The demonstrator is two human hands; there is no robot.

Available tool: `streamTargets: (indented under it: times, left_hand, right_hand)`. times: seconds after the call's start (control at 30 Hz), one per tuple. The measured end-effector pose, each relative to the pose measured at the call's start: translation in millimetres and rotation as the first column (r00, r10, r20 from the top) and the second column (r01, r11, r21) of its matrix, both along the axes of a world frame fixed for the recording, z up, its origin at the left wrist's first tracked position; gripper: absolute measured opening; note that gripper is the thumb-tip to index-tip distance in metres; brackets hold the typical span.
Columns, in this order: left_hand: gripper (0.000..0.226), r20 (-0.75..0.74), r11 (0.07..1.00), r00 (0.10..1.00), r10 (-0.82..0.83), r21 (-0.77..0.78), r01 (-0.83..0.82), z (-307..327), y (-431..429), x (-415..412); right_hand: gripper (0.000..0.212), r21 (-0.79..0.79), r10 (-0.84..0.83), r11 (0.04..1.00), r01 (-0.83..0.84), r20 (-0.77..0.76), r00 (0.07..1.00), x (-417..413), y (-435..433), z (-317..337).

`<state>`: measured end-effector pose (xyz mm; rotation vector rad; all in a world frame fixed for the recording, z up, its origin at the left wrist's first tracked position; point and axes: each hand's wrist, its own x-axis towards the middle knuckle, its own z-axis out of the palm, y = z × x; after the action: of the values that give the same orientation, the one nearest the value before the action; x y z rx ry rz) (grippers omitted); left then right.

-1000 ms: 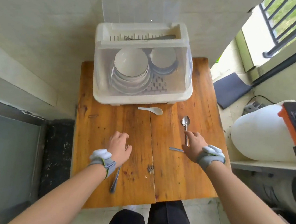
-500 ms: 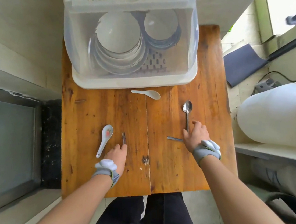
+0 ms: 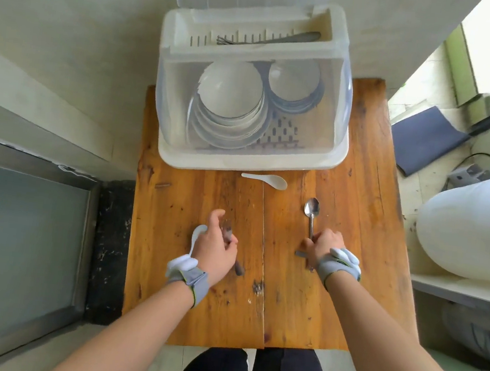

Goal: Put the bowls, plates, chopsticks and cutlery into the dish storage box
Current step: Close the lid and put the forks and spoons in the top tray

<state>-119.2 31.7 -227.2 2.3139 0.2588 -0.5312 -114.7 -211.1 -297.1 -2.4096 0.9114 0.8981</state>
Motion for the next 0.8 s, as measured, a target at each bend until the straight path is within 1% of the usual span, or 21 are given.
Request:
streamTargets:
  times: [0.03,0.07,0.13,0.17,0.2,0.23,0.33,0.37,0.43,0.47,0.5,0.53,0.6,0.63,0.67,0.73,0.8]
  left_hand:
    - [0.059,0.016,0.995,0.999,0.044,-0.089,-0.043,6.4,1.9,3.6]
    - [0.057,0.02,0.982,0.995,0.094,-0.165,-0.089,13.3,4.5,7.2]
    - [0.037,0.026,0.949,0.986,0.166,-0.276,-0.153,27.4,7.6,14.7]
    - [0.026,0.041,0.942,0.982,0.184,-0.294,-0.164,34.0,8.7,18.2]
    - [0.02,0.059,0.938,0.98,0.191,-0.306,-0.164,37.2,7.7,22.6]
    - [0.019,0.075,0.937,0.979,0.191,-0.31,-0.159,41.4,8.9,23.5]
    - [0.029,0.134,0.948,0.975,0.179,-0.288,-0.135,65.4,17.2,22.9]
    - [0.031,0.159,0.966,0.975,0.152,-0.231,-0.113,65.6,19.0,25.2]
    - [0.032,0.263,0.994,0.962,0.07,-0.105,-0.043,81.3,24.9,29.3]
    - [0.031,0.312,0.997,0.949,0.043,-0.079,-0.019,90.6,29.2,29.9]
    - [0.03,0.355,0.997,0.934,0.027,-0.075,0.0,107.4,30.7,36.7]
    - [0.028,0.366,0.998,0.931,0.02,-0.063,0.003,109.6,33.4,40.6]
    - [0.023,0.397,0.998,0.917,0.04,-0.067,-0.015,133.1,35.8,53.6]
    - [0.02,0.396,0.992,0.915,0.083,-0.122,-0.037,147.5,36.4,60.3]
    - [0.016,0.384,0.976,0.912,0.142,-0.209,-0.064,158.3,36.6,67.4]
    - [0.012,0.322,0.917,0.91,0.263,-0.376,-0.132,179.7,34.7,84.8]
    - [0.01,0.253,0.843,0.893,0.371,-0.495,-0.21,196.4,32.2,103.9]
  right_hand:
    - [0.025,0.004,0.002,1.0,-0.003,0.024,1.0,0.6,0.4,-1.7]
    - [0.022,0.021,0.01,1.0,-0.011,0.04,0.999,1.6,2.6,-2.2]
    - [0.018,0.056,0.021,0.998,-0.023,0.042,0.999,1.8,5.4,-2.5]
    - [0.017,0.071,0.028,0.997,-0.03,0.042,0.999,1.5,7.4,0.0]
    - [0.016,0.085,0.033,0.996,-0.037,0.048,0.998,2.4,9.1,2.6]
    - [0.014,0.119,0.026,0.992,-0.035,0.075,0.997,0.9,12.2,5.2]
    - [0.006,0.198,-0.013,0.98,-0.026,0.195,0.981,-7.3,26.1,27.7]
    - [0.005,0.224,-0.024,0.974,-0.026,0.219,0.975,-7.7,30.8,28.7]
    - [0.004,0.272,-0.02,0.96,-0.067,0.302,0.953,-7.4,37.9,52.1]
    - [0.004,0.291,-0.019,0.953,-0.088,0.344,0.939,-8.4,42.0,67.4]
    - [0.005,0.3,-0.021,0.948,-0.109,0.401,0.916,-3.7,42.9,88.5]
    - [0.005,0.311,-0.018,0.942,-0.127,0.423,0.906,-1.3,46.0,97.0]
    - [0.008,0.293,-0.011,0.942,-0.164,0.515,0.857,10.9,45.5,126.9]
    - [0.009,0.282,-0.012,0.943,-0.176,0.557,0.83,17.7,44.2,142.8]
    - [0.011,0.27,-0.011,0.945,-0.187,0.594,0.804,24.9,43.1,158.3]
    - [0.011,0.252,-0.007,0.946,-0.204,0.646,0.763,44.6,39.8,188.5]
    - [0.008,0.237,-0.002,0.946,-0.219,0.681,0.732,64.8,36.8,212.0]
